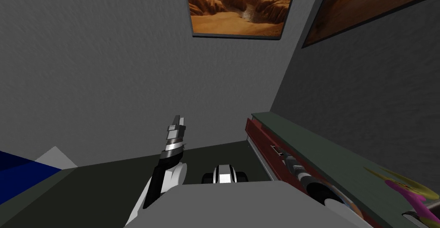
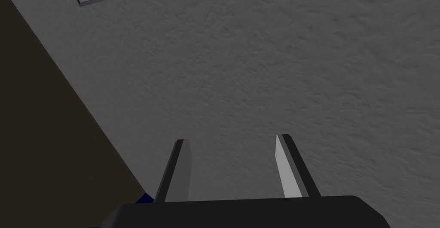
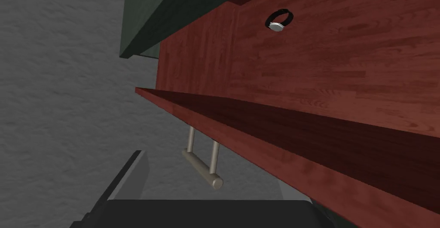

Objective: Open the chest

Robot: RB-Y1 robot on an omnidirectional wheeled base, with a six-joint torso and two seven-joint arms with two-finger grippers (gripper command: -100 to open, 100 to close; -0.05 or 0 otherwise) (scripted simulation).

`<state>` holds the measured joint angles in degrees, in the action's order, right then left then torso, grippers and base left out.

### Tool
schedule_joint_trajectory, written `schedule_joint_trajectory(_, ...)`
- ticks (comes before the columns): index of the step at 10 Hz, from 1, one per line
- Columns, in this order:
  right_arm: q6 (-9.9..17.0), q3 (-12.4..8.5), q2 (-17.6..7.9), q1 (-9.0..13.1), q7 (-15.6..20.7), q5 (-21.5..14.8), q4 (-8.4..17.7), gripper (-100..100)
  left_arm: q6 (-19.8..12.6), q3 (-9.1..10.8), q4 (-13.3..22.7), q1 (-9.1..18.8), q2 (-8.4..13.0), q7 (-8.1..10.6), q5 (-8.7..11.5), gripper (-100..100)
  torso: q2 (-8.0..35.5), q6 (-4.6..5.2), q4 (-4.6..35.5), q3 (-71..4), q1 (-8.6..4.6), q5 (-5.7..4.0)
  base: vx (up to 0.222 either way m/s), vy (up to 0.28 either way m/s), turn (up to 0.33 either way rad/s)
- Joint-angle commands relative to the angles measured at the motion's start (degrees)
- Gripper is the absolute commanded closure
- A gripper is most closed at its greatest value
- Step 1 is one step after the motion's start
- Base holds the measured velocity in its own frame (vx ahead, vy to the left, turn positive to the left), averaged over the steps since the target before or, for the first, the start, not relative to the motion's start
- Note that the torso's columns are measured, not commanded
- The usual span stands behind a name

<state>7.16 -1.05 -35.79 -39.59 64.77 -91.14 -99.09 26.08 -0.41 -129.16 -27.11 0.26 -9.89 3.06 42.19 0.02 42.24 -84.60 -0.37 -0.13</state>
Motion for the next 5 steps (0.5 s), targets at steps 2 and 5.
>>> schedule_joint_trajectory(2, -0.1, 0.2, -0.8, -0.2, -1.0, -0.6, -0.1, -100, 0.0, 0.00, 0.0, 0.0, 0.0, 0.00, 0.0, 0, 0.1, 0.00, 0.0, 0.1, 0.24, 0.07, 0.005, -0.005, 0.001)
schedule_joint_trajectory(5, 1.6, 4.5, -2.0, 4.2, -0.9, 3.8, 4.3, 100, 0.0, -0.01, 0.0, 0.0, 0.0, 0.00, 0.0, 0, 0.6, -0.08, 0.2, 0.3, 0.38, 0.13, -0.127, -0.013, 0.186)
